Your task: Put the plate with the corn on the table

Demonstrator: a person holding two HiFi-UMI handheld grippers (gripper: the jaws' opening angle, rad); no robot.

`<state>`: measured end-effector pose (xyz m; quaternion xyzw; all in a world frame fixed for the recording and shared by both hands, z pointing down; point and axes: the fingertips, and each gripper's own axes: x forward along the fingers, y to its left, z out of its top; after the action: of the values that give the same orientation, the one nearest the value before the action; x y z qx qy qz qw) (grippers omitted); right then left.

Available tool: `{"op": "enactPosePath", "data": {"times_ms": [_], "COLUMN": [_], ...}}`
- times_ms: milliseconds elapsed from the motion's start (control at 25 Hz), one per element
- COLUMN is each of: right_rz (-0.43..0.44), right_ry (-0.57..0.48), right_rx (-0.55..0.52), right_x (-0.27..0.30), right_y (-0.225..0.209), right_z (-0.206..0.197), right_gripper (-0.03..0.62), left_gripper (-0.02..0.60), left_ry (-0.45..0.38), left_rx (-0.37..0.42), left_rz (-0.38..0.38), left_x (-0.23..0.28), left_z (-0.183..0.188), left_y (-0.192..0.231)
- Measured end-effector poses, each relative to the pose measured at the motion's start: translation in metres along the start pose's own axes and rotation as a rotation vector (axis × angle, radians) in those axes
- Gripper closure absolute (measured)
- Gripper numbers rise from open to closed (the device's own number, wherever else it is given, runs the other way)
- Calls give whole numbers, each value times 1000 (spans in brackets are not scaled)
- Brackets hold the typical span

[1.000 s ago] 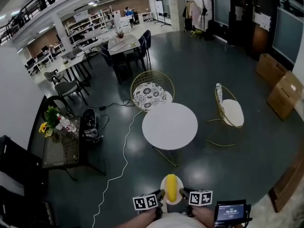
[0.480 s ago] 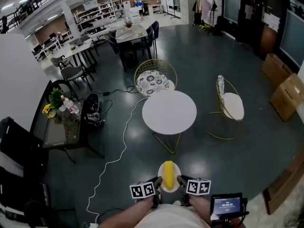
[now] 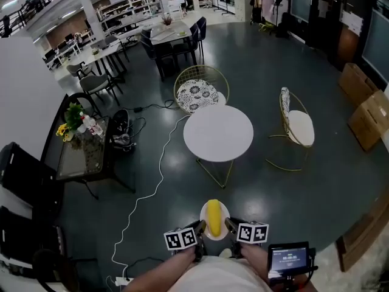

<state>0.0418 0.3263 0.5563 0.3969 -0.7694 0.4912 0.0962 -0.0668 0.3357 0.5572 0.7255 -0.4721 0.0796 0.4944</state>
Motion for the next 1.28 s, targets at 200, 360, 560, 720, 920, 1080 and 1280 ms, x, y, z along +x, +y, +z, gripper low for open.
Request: {"op": "enactPosePath", "data": {"times_ms": [200, 360, 560, 720, 920, 1080, 1280], "right_rz": [2, -3, -14, -25, -38, -51, -57], "right_ry": [6, 6, 0, 1, 1, -7, -14], "right_rx": [-7, -11, -9, -1, -2, -5, 8], "right_x": [14, 29, 51, 68, 98, 121, 149], "right_y": [7, 11, 15, 23, 34, 44, 58], "right_z": [5, 12, 29, 39, 55, 67, 75], "right_gripper": [548, 548, 548, 548, 548, 548, 548], "left_gripper": [531, 531, 531, 531, 531, 531, 532], "left_ry": [-1, 3, 10, 24, 34, 39, 54], "left_rx": [-9, -16, -10, -8, -8, -5, -8], "left_rz": [5, -1, -16, -21, -34, -44, -47], "left_x": [0, 4, 13, 15, 20, 21, 20], "left_z": [11, 24, 49, 68, 98, 121, 145], "left_y": [12, 23, 36, 47, 67, 85, 107]}}
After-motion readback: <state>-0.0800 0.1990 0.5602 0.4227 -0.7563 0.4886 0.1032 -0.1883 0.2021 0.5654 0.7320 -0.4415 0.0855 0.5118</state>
